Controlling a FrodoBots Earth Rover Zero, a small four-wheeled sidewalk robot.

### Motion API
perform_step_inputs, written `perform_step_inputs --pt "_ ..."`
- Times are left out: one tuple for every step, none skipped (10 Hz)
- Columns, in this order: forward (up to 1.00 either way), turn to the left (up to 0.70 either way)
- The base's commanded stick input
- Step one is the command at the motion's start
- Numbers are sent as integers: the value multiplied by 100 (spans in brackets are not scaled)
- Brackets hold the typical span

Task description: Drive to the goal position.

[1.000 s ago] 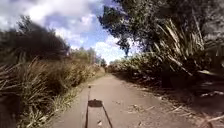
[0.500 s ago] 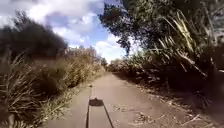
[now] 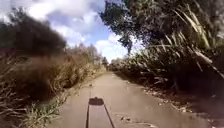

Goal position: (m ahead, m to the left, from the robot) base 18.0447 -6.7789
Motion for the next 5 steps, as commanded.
perform_step_inputs --pt "70 0" --pt "70 0" --pt "70 0" --pt "70 0" --pt "70 0"
